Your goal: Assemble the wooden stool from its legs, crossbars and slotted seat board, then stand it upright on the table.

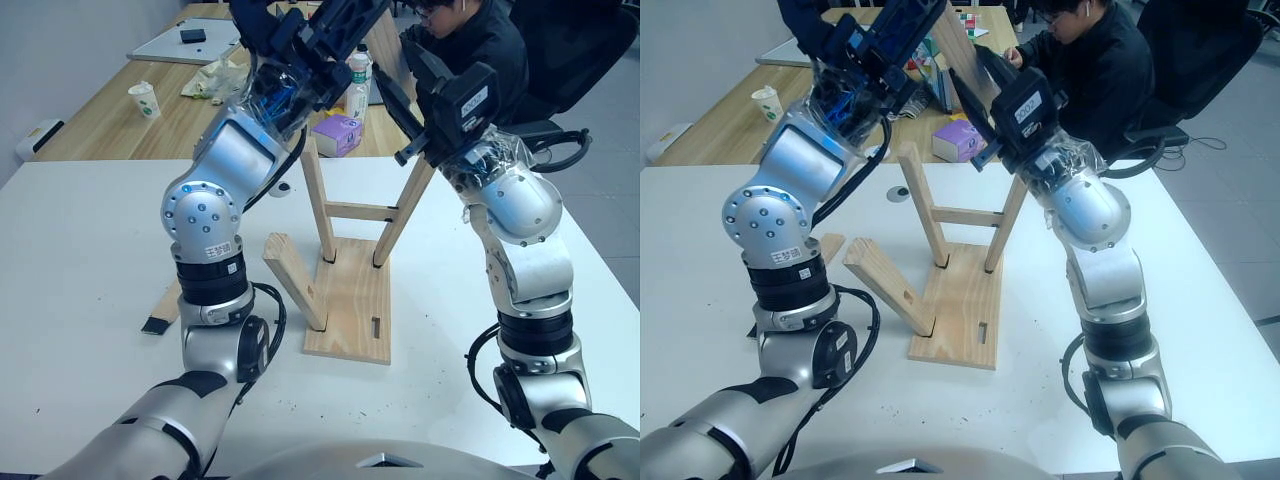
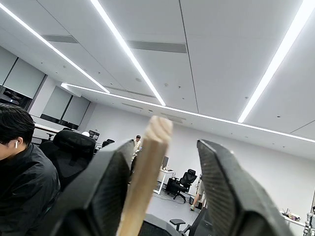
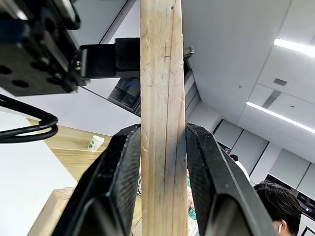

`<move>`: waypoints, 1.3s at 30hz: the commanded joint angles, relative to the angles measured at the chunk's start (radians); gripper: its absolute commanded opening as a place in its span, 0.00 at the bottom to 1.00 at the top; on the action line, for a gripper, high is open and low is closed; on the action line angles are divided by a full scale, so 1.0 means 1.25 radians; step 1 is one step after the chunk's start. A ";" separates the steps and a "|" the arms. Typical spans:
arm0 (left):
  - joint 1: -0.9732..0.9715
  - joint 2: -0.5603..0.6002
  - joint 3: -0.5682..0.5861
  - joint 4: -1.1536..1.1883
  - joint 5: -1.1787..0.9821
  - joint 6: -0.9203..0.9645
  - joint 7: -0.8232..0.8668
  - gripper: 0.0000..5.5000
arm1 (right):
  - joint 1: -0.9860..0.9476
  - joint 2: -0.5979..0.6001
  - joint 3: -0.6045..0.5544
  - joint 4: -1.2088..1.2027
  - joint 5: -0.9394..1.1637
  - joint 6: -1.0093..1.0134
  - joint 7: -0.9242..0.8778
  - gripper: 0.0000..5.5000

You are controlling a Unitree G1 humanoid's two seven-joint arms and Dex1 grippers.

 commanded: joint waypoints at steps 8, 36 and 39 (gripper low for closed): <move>-0.001 0.059 -0.051 0.044 0.093 -0.022 -0.057 0.14 | 0.009 0.003 0.009 -0.012 -0.007 0.016 0.009 0.23; 0.277 0.453 0.142 0.278 0.381 -0.200 -0.225 0.07 | 0.041 -0.105 -0.235 0.023 0.114 0.062 0.019 0.40; 0.342 0.481 0.133 0.386 0.408 -0.236 -0.315 0.07 | 0.032 -0.108 -0.250 0.053 0.108 0.056 -0.004 0.40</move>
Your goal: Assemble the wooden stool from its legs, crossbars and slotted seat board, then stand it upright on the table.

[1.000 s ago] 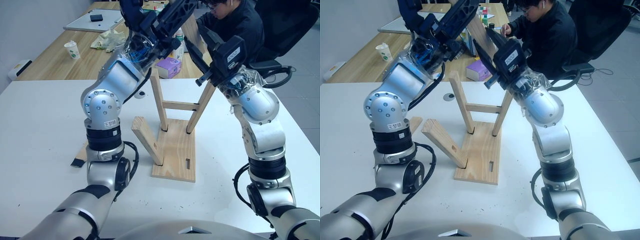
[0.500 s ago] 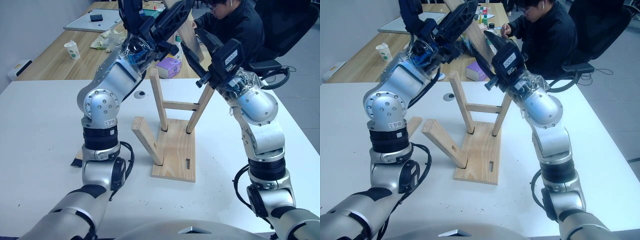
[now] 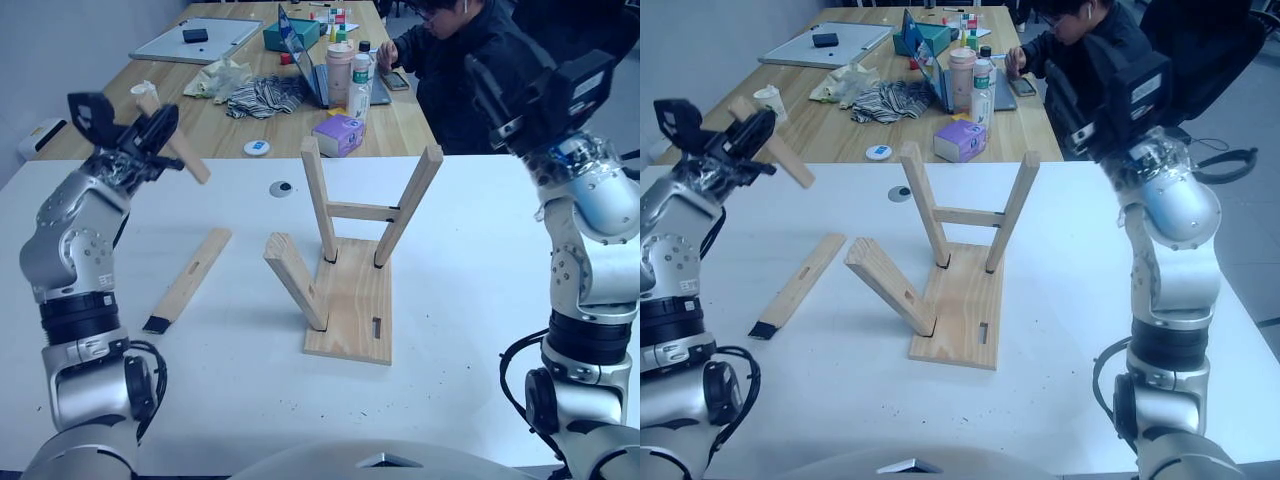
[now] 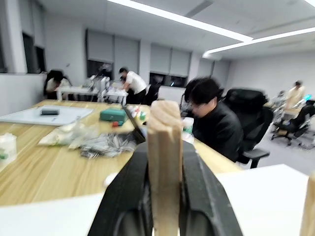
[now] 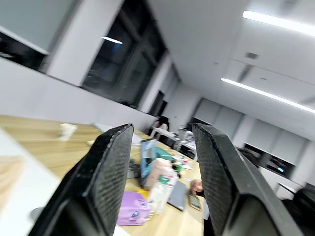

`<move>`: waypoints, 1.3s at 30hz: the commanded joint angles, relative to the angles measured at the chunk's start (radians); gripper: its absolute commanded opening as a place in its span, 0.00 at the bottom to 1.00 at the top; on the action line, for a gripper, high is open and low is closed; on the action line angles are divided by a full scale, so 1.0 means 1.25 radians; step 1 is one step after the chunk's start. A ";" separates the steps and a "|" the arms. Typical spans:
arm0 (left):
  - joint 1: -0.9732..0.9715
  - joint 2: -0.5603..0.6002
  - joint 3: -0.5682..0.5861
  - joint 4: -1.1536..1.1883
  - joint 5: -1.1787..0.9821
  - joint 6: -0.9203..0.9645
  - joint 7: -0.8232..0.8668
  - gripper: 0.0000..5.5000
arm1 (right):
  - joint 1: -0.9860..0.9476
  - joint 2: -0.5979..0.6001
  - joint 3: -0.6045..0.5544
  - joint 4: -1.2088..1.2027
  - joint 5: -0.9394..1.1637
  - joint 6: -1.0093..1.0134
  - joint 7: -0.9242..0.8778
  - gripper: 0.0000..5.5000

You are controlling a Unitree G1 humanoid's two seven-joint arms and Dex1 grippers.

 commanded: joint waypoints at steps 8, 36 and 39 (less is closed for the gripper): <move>0.044 0.031 -0.012 0.371 0.078 -0.107 -0.167 0.07 | -0.005 -0.007 0.008 0.046 -0.014 0.002 -0.018 0.40; 0.173 0.008 -0.012 0.335 0.137 -0.125 -0.099 0.07 | 0.068 -0.009 0.027 0.012 -0.040 0.012 -0.023 0.40; 0.223 -0.022 -0.007 0.337 0.160 -0.204 -0.048 0.07 | 0.075 -0.010 0.028 0.008 -0.043 0.012 -0.022 0.40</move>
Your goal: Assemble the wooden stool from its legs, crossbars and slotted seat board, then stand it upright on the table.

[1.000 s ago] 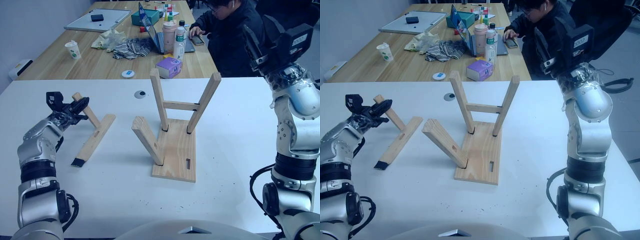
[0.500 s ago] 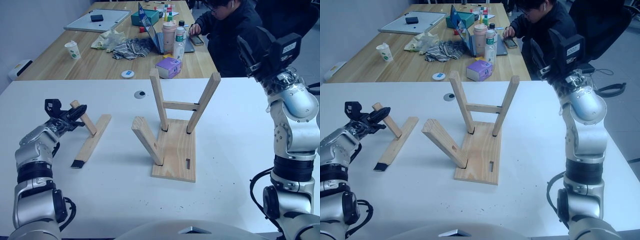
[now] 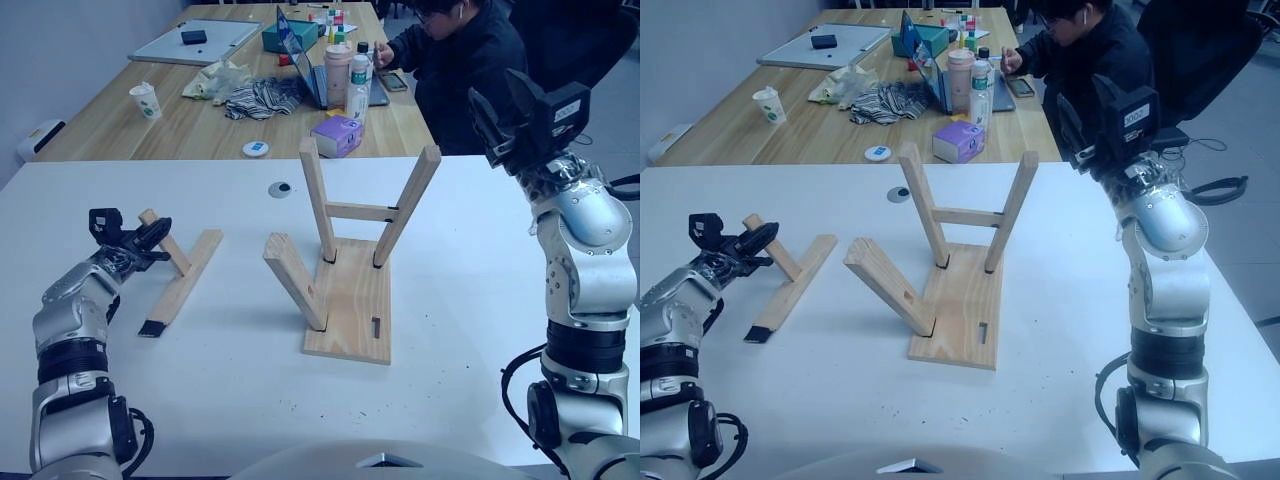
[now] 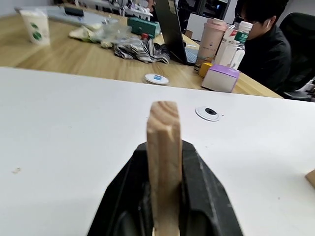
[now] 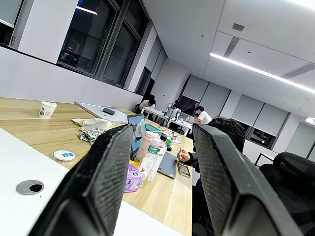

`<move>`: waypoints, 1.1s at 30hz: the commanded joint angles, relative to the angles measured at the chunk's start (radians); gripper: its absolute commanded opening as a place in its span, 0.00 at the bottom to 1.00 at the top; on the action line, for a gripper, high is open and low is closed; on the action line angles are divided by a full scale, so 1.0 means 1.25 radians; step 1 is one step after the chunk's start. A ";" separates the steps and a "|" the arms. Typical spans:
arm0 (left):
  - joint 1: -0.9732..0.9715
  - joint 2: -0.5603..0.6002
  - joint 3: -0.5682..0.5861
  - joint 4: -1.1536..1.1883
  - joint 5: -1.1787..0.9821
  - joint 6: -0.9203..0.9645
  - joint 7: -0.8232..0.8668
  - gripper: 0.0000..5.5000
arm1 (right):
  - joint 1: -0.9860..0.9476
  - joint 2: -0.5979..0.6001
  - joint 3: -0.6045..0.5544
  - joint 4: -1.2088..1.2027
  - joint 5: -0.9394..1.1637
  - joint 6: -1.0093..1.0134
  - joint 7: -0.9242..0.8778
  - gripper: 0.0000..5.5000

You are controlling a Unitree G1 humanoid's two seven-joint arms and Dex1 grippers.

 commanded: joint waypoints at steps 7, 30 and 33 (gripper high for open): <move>0.197 -0.119 -0.003 0.024 0.033 -0.137 0.070 0.07 | 0.021 -0.011 0.003 -0.018 -0.006 0.008 0.002 0.40; 0.228 -0.124 -0.089 0.303 0.056 -0.188 0.006 0.07 | 0.019 -0.008 0.016 -0.020 -0.011 0.009 0.002 0.40; 0.195 -0.133 -0.095 0.286 0.042 -0.179 -0.001 0.07 | 0.015 -0.007 0.018 -0.017 -0.011 0.007 0.002 0.40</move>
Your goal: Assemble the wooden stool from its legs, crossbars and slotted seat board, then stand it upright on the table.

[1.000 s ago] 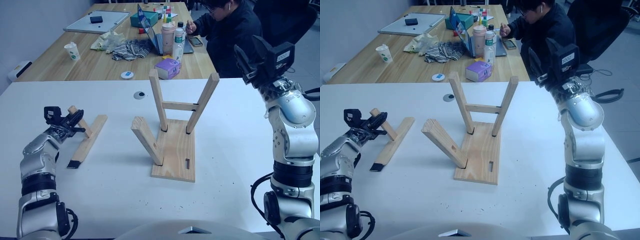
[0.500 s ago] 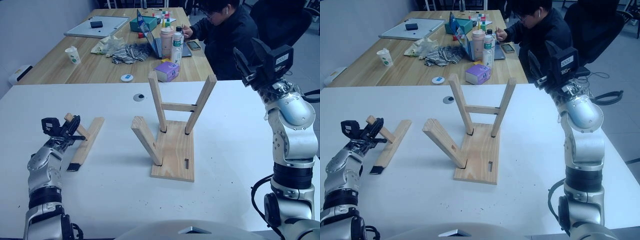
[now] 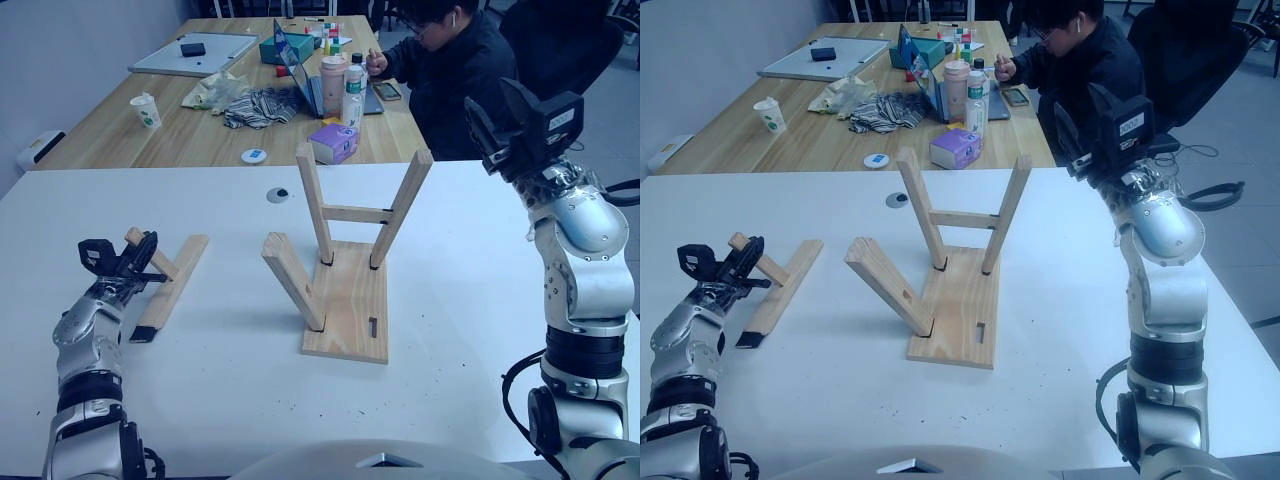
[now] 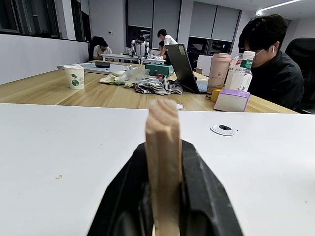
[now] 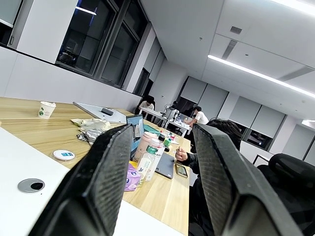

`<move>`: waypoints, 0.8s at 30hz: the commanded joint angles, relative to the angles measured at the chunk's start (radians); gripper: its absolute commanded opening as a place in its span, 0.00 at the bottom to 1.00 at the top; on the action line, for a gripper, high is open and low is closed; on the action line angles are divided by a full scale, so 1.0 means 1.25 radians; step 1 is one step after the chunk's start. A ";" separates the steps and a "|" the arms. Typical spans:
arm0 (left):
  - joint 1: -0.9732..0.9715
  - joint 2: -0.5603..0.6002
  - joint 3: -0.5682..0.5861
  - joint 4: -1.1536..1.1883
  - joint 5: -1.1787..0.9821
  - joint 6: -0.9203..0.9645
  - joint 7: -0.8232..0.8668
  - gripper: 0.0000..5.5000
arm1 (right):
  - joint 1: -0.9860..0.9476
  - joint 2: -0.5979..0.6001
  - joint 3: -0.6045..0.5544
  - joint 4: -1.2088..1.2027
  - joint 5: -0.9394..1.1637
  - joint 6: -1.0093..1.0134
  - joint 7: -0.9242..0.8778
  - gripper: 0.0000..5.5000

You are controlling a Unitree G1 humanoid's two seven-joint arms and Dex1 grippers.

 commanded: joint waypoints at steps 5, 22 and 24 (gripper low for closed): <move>0.019 -0.102 -0.131 0.153 0.102 0.152 0.015 0.07 | -0.011 -0.005 0.015 0.008 -0.011 0.001 0.003 0.40; 0.000 -0.140 -0.183 -0.098 0.103 0.119 0.100 0.07 | 0.000 -0.006 0.025 0.008 -0.016 -0.003 -0.001 0.40; -0.005 -0.109 -0.166 -0.158 0.094 0.150 0.114 0.15 | 0.006 -0.007 0.025 0.003 -0.019 -0.002 -0.001 0.40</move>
